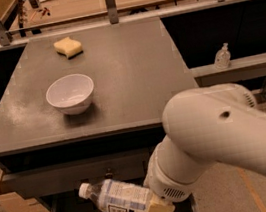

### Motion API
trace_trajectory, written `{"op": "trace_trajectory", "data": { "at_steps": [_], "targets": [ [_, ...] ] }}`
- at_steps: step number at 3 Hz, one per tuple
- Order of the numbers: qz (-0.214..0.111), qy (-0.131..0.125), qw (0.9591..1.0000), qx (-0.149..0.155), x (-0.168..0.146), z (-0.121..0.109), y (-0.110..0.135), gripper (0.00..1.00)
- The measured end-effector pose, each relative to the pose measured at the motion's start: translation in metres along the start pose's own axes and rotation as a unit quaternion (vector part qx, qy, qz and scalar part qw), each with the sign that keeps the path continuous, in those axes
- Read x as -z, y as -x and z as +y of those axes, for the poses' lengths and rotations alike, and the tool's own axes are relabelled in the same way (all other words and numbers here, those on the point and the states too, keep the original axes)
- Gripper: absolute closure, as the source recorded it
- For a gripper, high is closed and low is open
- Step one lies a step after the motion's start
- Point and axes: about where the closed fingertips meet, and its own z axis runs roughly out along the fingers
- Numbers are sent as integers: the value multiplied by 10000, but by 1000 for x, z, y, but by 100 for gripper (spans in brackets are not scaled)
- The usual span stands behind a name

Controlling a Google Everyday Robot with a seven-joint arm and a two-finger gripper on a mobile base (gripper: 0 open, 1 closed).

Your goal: Place blue plastic bottle into middle drawer

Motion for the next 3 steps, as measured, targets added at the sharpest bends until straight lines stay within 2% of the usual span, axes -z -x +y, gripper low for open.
{"op": "trace_trajectory", "data": {
  "at_steps": [1, 2, 3],
  "targets": [
    [511, 24, 9986, 110, -88, 4, -15, 100],
    [808, -58, 9951, 564, -161, 9, -25, 100],
    [843, -305, 9910, 996, -202, 1, -25, 100]
  ]
}}
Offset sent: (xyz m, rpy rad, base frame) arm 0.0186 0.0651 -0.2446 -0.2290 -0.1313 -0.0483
